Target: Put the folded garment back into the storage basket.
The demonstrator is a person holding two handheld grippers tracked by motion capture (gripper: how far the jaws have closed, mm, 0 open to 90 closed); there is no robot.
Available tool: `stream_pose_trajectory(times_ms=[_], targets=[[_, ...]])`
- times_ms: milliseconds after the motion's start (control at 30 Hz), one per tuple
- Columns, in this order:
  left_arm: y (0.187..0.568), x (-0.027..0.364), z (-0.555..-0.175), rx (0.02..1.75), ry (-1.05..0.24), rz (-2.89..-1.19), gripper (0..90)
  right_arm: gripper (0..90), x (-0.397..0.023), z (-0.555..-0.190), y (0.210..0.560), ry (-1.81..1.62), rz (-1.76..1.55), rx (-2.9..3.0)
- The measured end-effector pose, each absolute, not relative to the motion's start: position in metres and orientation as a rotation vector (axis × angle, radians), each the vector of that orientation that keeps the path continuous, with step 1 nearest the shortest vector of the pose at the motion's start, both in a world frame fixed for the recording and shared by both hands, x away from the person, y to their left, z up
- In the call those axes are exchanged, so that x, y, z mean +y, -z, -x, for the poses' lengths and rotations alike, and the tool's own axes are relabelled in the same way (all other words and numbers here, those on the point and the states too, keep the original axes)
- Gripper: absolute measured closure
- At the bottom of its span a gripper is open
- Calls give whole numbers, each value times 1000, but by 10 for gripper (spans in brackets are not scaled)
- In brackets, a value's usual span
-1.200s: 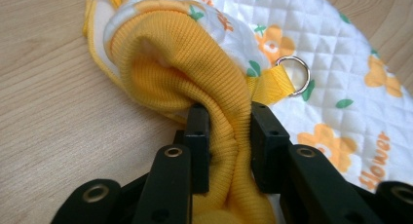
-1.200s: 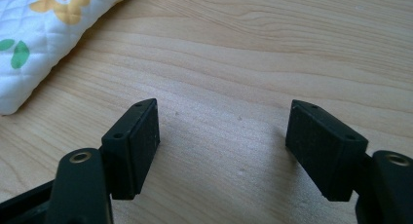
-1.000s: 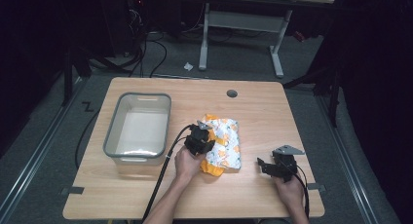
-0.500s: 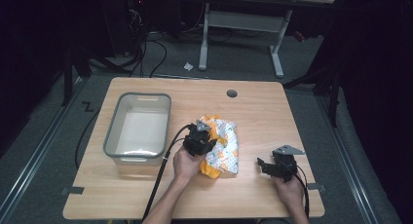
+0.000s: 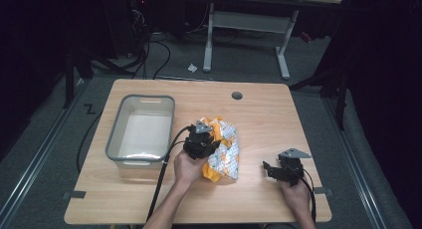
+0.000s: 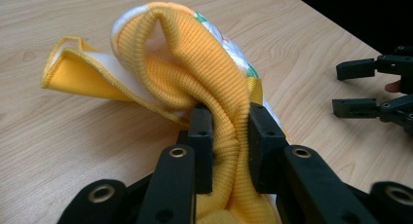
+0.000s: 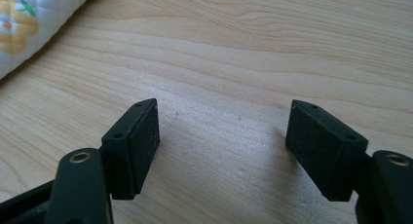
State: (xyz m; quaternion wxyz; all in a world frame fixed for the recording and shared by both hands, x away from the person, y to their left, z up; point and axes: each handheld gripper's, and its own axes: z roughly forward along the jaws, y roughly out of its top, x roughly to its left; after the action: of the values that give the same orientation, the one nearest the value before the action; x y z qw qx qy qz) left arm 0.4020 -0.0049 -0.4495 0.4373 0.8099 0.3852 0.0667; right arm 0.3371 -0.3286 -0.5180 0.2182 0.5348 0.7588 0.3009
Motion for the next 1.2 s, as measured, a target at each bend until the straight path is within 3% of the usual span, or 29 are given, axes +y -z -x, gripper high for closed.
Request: stream_pose_trajectory(times_ms=[1200], targets=[[420, 28, -402, 951, -149, -1938, 752, 284, -328, -337, 518, -835, -1481, 2102]])
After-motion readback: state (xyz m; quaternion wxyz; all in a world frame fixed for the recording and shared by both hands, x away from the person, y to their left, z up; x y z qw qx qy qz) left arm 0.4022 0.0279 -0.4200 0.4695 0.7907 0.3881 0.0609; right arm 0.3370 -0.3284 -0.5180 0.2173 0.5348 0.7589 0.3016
